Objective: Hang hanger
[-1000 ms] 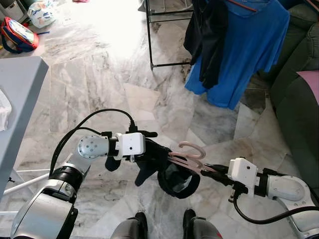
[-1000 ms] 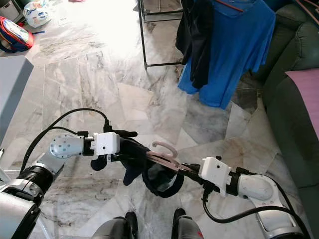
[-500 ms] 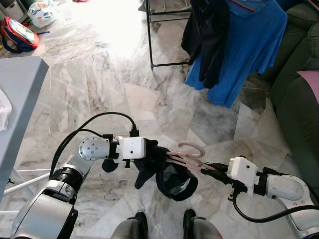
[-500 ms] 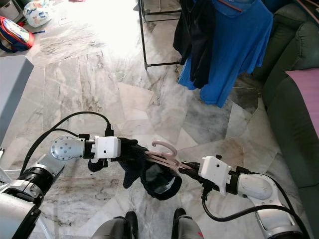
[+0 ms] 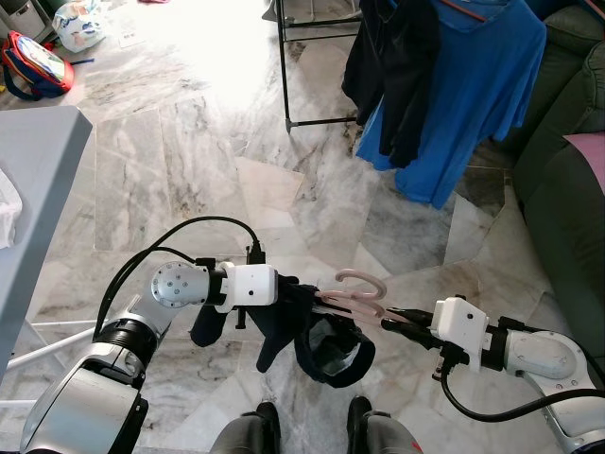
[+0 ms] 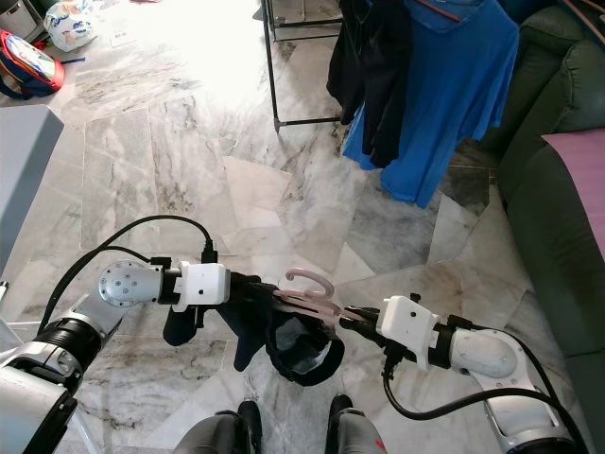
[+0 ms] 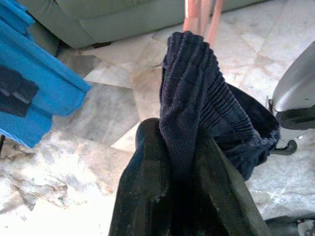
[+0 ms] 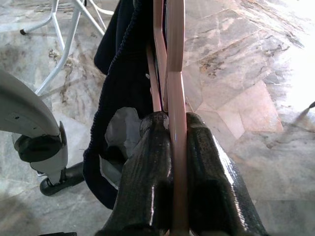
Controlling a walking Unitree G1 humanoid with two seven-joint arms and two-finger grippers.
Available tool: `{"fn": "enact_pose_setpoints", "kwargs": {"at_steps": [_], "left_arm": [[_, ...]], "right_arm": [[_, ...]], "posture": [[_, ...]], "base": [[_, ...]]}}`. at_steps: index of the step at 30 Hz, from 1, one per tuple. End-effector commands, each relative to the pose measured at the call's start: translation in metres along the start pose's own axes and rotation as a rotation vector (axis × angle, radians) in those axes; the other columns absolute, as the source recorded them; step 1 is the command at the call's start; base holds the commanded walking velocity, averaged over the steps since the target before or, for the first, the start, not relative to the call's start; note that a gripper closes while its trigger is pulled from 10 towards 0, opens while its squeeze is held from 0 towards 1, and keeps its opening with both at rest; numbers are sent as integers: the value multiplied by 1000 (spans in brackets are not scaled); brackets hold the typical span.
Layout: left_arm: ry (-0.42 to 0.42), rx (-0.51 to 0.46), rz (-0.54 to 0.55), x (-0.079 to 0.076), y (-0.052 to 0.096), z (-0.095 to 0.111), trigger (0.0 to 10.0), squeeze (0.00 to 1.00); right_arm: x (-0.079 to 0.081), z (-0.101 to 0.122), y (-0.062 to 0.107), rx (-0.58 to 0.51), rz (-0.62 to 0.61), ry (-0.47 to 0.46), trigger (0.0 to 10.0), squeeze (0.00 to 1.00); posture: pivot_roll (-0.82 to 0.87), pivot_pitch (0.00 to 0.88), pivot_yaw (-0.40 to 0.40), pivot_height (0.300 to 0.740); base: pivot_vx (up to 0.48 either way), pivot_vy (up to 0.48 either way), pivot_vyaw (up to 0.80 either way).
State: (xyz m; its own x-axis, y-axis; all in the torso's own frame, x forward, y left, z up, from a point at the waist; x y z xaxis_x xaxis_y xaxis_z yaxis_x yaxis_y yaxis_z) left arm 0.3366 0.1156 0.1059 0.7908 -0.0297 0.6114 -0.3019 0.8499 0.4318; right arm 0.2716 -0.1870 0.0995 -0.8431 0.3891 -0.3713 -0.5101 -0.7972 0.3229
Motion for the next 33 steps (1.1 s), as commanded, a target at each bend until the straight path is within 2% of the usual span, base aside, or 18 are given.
{"fn": "enact_pose_setpoints", "kwargs": {"at_steps": [1, 11, 12, 13, 18, 23, 26, 28, 30, 31, 33], "left_arm": [[28, 34, -20, -10, 2, -9, 0, 0], [43, 55, -19, -11, 4, -12, 0, 0], [48, 57, -17, -11, 5, -13, 0, 0], [52, 64, -5, -10, 6, -14, 0, 0], [76, 86, 66, -3, 8, -17, 0, 0], [105, 135, 134, -1, 13, -26, 0, 0], [127, 174, 155, -4, 19, -34, 0, 0], [130, 205, 160, -8, 24, -39, 0, 0], [128, 210, 161, -8, 25, -40, 0, 0], [136, 219, 171, -9, 27, -42, 0, 0], [141, 222, 175, -10, 28, -43, 0, 0]], "right_arm": [[-3, 10, -2, -60, -17, 31, 10000, 0], [-6, 9, -1, -52, -18, 30, 10000, 0], [-7, 10, -2, -52, -18, 28, 10000, 439], [-7, 9, -2, -50, -12, 9, 10000, 1000], [-4, 9, -1, -38, 22, -22, 10000, 1000], [-4, 10, 4, -12, 49, -4, 10000, 1000], [-14, 12, 13, 24, 36, 23, 10000, 1000], [-30, 14, 22, 42, -25, 57, 10000, 1000], [-33, 15, 24, 47, -39, 62, 10000, 1000], [-45, 16, 31, 63, -91, 99, 10000, 1000], [-51, 18, 33, 69, -123, 121, 10000, 1000]], "posture": [[-43, 289, 78, 740], [-42, 287, 78, 740], [-42, 287, 78, 740], [-42, 285, 78, 740], [-43, 282, 78, 740], [-46, 276, 74, 740], [-45, 275, 73, 740], [-46, 274, 71, 740], [-46, 274, 71, 740], [-45, 273, 68, 740], [-45, 273, 68, 740]], "base": [[0, 0, 0], [0, 0, 0], [0, 0, 0], [0, 0, 0], [0, 0, 0], [0, 0, 0], [0, 0, 0], [0, 0, 0], [0, 0, 0], [0, 0, 0], [0, 0, 0]]}}
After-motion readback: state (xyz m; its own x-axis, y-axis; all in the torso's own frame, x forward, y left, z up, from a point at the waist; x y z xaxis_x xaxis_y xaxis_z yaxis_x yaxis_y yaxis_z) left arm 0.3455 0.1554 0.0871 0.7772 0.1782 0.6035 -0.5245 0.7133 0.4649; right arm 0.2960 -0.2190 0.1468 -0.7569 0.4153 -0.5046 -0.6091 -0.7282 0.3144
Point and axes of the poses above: a point about 5 cm out from each wrist's last joint towards the gripper, its own y axis pointing back from the gripper into the wrist, its own z axis along the axis of the wrist's last joint, x = y × z, the point moved 2 cm from there along -y, pointing out of the wrist towards the gripper, and after that the axes turned 3 degrees about -y, right-handed, at the moved point
